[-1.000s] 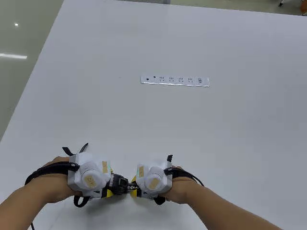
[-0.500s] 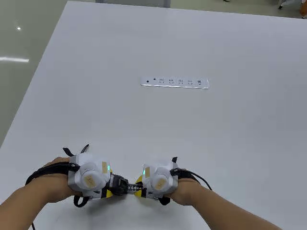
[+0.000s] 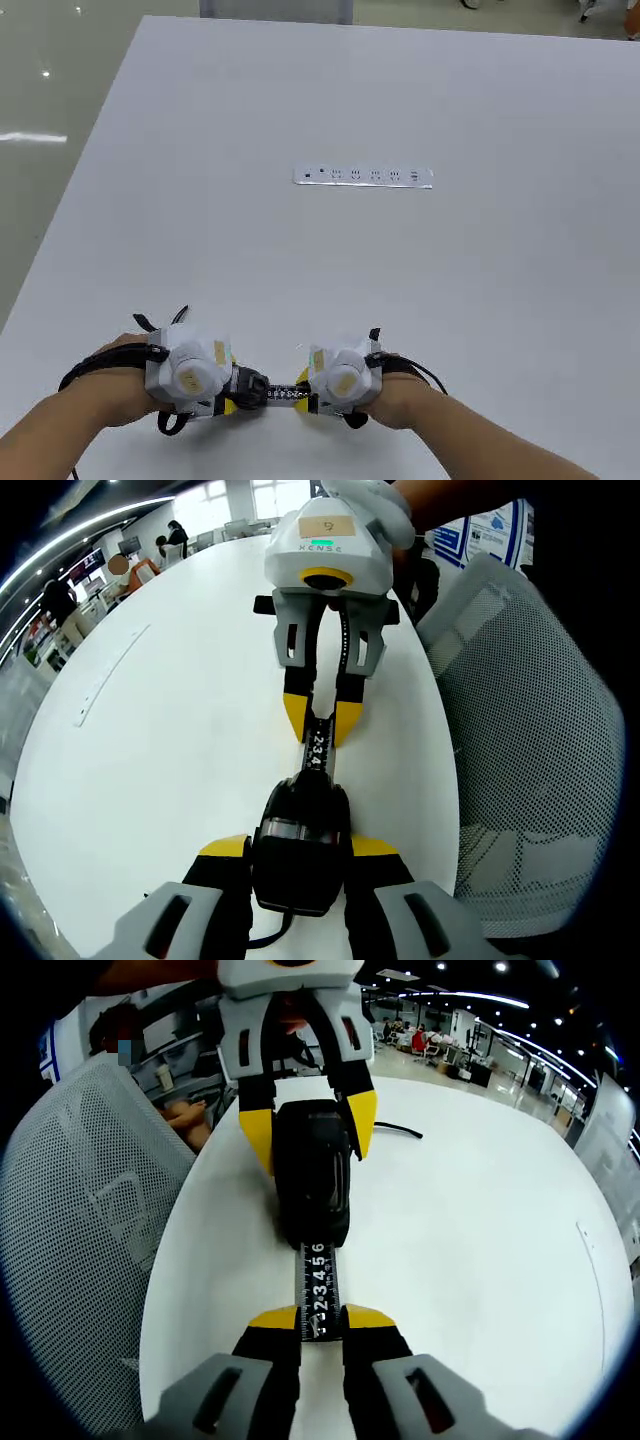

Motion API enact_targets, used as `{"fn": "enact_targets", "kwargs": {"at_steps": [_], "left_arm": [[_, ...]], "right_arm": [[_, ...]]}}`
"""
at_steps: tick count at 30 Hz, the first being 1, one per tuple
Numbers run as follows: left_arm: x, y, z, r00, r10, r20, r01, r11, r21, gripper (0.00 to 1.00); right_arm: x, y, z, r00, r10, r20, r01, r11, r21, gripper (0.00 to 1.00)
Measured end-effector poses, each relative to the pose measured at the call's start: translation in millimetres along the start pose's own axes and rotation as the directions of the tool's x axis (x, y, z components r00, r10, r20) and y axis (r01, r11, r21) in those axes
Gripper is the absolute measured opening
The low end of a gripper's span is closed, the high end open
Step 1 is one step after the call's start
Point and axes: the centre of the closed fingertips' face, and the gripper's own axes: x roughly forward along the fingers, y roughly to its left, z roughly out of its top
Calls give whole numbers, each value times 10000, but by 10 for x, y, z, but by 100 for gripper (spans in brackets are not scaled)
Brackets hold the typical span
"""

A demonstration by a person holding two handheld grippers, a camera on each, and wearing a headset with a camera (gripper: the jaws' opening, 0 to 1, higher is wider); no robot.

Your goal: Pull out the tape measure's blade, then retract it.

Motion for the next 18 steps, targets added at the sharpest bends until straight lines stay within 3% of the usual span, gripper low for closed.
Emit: {"fn": "enact_targets", "kwargs": {"at_steps": [18], "left_arm": [[-1, -9, 15, 10000, 41, 35, -41, 9999, -134, 32]], "right_arm": [[-154, -3, -178, 9999, -3, -147, 6, 9997, 225, 14]]}}
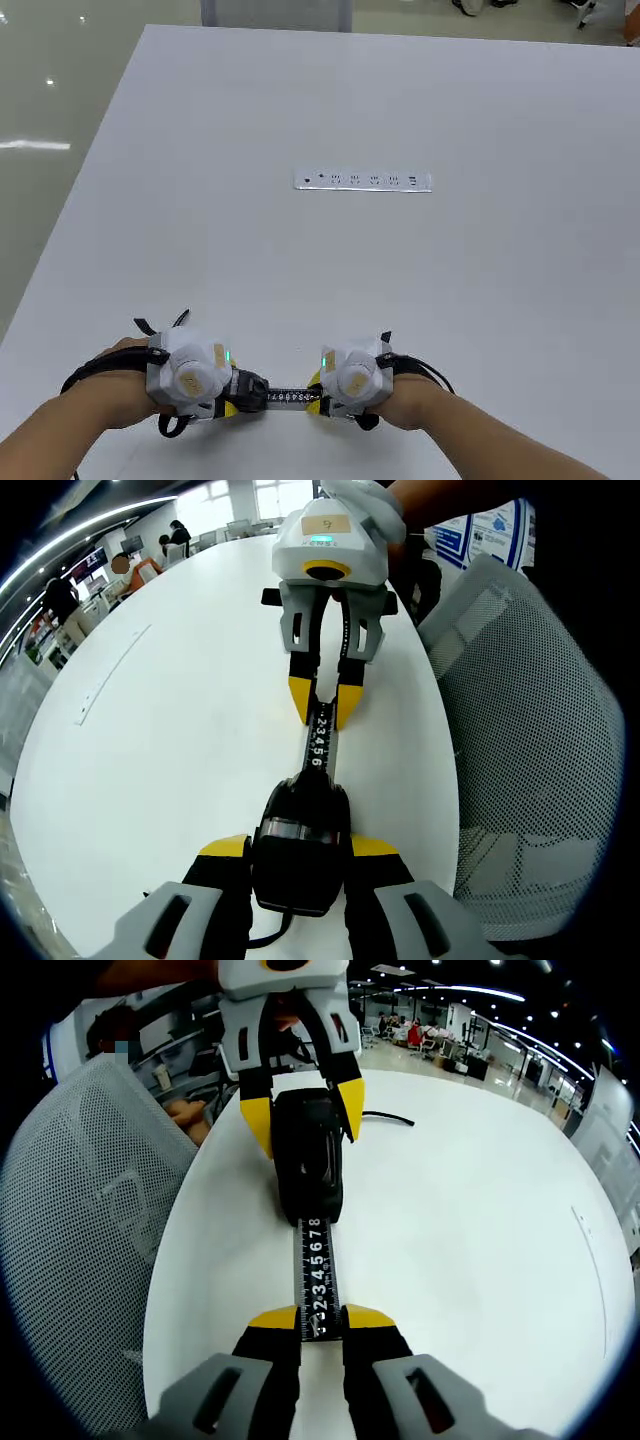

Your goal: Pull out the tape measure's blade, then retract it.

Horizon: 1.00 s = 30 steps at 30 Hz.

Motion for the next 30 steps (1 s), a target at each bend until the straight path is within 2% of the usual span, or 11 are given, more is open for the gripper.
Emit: {"fn": "enact_targets", "kwargs": {"at_steps": [17, 30], "left_arm": [[1, 9, 4, 10000, -8, 85, 8, 10000, -53, 32], [4, 5, 4, 10000, -20, 59, 20, 10000, -86, 32]], "right_arm": [[-106, -15, -165, 9999, -27, -141, 31, 9997, 239, 14], [-149, -23, -214, 9999, -81, -114, 85, 9995, 307, 14]]}}
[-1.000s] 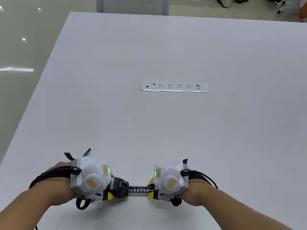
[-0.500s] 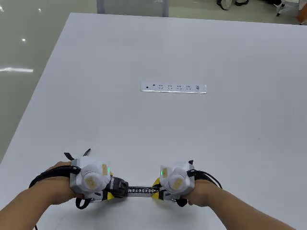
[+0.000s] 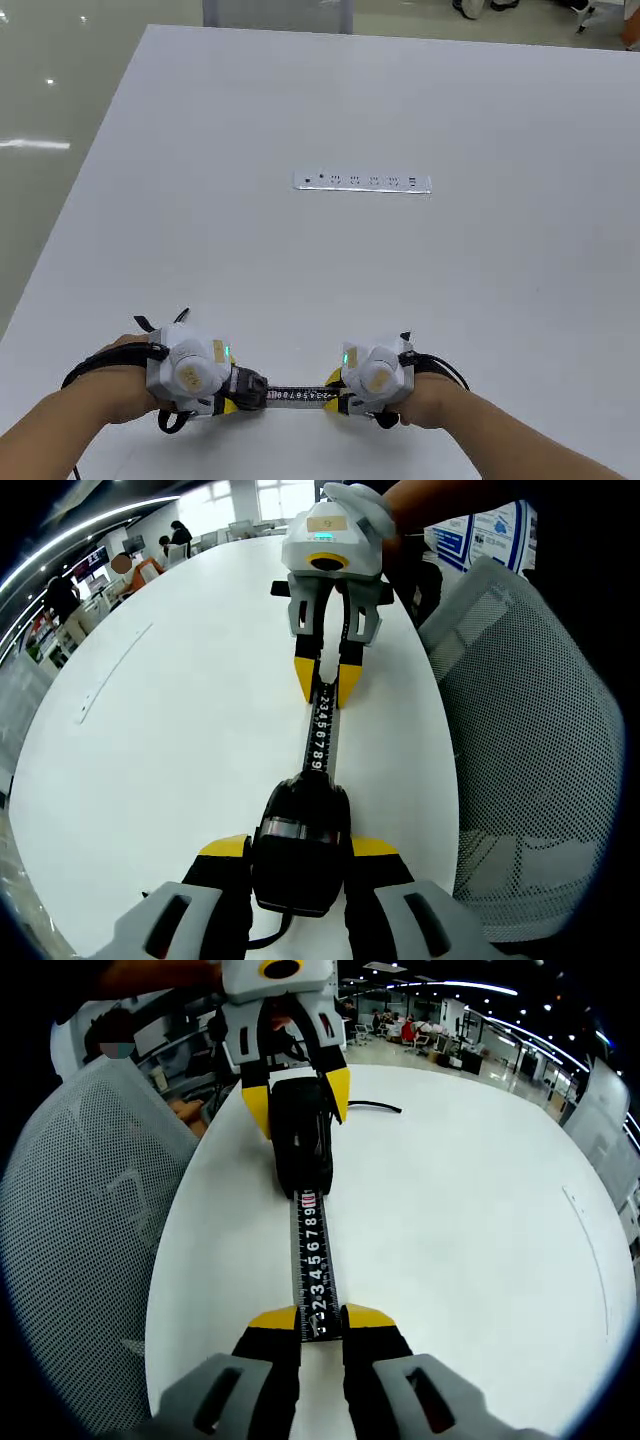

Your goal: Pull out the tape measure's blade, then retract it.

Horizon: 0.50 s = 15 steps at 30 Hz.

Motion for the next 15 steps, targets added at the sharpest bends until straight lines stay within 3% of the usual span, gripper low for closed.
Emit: {"fn": "enact_targets", "kwargs": {"at_steps": [15], "left_arm": [[-9, -9, 10, 10000, 45, -24, -45, 10000, -30, 32]], "right_arm": [[-67, -5, -72, 10000, -89, 6, 89, 9999, 63, 14]]}}
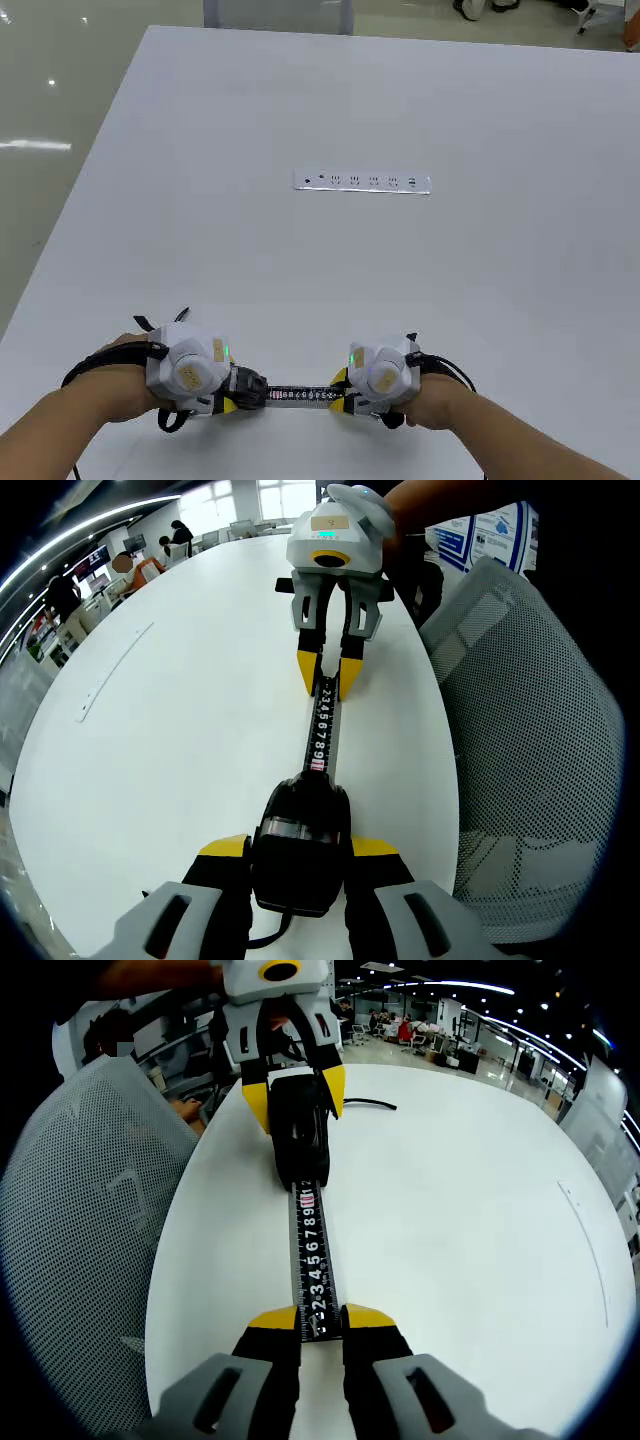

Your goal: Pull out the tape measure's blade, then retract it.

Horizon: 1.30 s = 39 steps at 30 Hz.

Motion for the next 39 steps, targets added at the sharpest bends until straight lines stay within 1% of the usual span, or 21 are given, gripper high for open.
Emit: {"fn": "enact_targets", "kwargs": {"at_steps": [10, 39], "left_arm": [[0, 2, -5, 10000, 58, 24, -58, 10000, -29, 32], [6, -2, -18, 10000, 79, 28, -79, 9999, -74, 32]], "right_arm": [[-31, -17, -58, 9999, -13, -133, 13, 10000, -20, 14], [-98, -35, -161, 9997, -124, -221, 124, 9999, -15, 14]]}}
